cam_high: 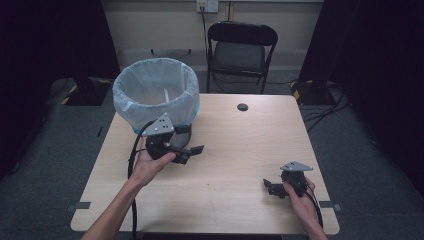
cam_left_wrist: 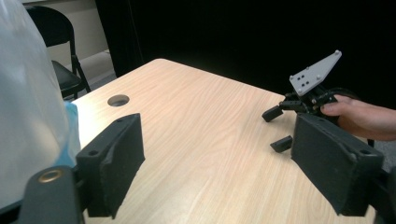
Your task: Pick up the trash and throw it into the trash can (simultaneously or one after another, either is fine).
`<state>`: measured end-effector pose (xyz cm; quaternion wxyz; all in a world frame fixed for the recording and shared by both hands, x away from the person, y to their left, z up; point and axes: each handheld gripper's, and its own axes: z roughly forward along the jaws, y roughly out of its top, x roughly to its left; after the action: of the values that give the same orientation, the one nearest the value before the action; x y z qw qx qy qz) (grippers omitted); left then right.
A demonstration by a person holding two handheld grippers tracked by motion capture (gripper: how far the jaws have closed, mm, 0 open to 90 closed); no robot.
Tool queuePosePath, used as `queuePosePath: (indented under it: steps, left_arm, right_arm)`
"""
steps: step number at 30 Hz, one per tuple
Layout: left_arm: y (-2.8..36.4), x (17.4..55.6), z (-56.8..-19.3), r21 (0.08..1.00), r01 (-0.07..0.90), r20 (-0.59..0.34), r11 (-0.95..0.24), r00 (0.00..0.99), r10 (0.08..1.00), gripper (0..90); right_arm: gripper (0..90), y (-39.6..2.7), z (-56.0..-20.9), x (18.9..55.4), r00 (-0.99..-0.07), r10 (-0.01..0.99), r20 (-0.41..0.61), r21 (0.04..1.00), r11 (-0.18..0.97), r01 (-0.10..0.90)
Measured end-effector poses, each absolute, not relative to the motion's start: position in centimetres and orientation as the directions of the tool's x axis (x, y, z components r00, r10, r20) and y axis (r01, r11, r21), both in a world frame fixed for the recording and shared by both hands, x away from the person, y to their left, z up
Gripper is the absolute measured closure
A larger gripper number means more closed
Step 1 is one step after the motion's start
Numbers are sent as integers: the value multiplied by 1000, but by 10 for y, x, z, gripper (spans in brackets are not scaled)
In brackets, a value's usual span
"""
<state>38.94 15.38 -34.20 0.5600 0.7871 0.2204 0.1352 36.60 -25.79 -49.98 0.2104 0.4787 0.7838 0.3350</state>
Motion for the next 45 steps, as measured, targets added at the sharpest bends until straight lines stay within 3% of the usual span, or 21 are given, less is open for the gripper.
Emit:
queuePosePath:
  steps: [5,14,24,34,45]
  left_arm:
    - [155,386,-357,930,213,-41,-301,870,491,158]
    - [163,379,-389,896,249,1,-367,827,563,159]
    - [182,379,-429,830,369,-50,-418,796,603,161]
    - [207,377,-463,755,472,-40,-455,726,687,177]
    - [196,369,-492,688,512,-7,-514,714,700,176]
  right_arm:
    - [92,-258,-500,366,-454,891,-10,727,318,608]
    - [92,-258,-500,366,-453,892,-9,726,317,610]
    - [92,-258,-500,366,-454,891,-9,727,318,609]
    - [92,-258,-500,366,-453,892,-9,726,317,610]
    - [93,-258,-500,366,-453,892,-11,727,318,609]
